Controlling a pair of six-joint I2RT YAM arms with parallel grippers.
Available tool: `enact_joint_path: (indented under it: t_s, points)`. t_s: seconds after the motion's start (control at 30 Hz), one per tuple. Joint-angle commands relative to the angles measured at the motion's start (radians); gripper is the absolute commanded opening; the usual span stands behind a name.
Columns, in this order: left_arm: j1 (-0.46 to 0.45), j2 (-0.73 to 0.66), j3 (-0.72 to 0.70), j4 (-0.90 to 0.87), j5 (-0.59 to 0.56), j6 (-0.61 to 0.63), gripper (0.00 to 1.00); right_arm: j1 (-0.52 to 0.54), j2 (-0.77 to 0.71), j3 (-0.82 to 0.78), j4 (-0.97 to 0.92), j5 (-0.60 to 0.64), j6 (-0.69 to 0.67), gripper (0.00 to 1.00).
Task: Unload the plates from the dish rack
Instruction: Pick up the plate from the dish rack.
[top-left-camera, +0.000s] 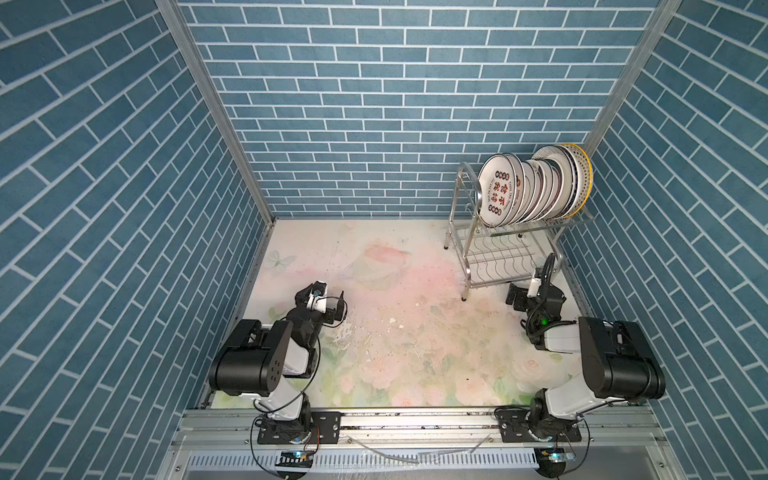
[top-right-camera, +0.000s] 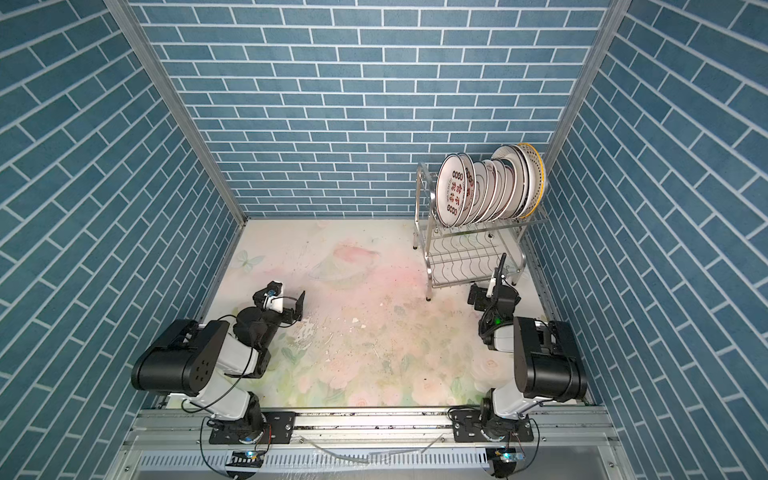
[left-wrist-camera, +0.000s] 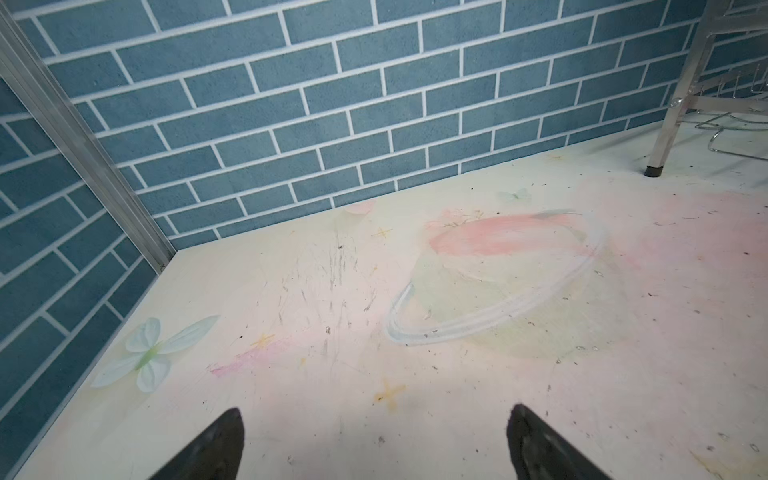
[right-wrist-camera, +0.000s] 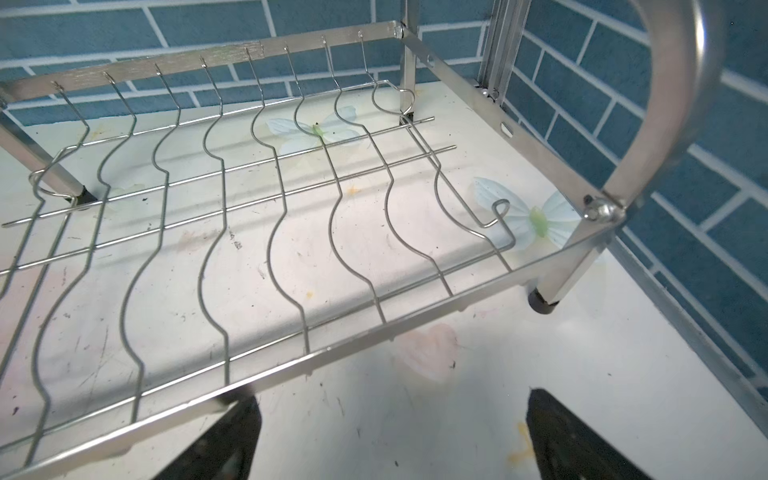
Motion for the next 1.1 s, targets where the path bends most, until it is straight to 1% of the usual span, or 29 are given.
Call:
enact_joint_path:
  t_s: [0.0, 0.4, 0.5, 0.6, 1.07]
  points:
    - [0.006, -0.012, -0.009, 0.018, 0.013, 0.003, 0.99, 0.007, -0.005, 0.027, 0.018, -0.017, -0.044, 0.99]
    - [0.005, -0.008, -0.006, 0.018, 0.011, 0.002, 0.99, 0.007, -0.004, 0.027, 0.019, -0.022, -0.045, 0.99]
    - [0.006, -0.006, 0.000, 0.018, -0.033, -0.014, 0.99, 0.006, -0.005, 0.028, 0.016, -0.022, -0.040, 0.99]
    - [0.006, -0.005, 0.002, 0.017, -0.053, -0.023, 0.99, 0.006, -0.002, 0.028, 0.017, -0.023, -0.040, 0.99]
    - [0.005, -0.011, 0.002, 0.017, -0.051, -0.023, 0.99, 0.007, -0.006, 0.022, 0.024, -0.007, -0.040, 0.99]
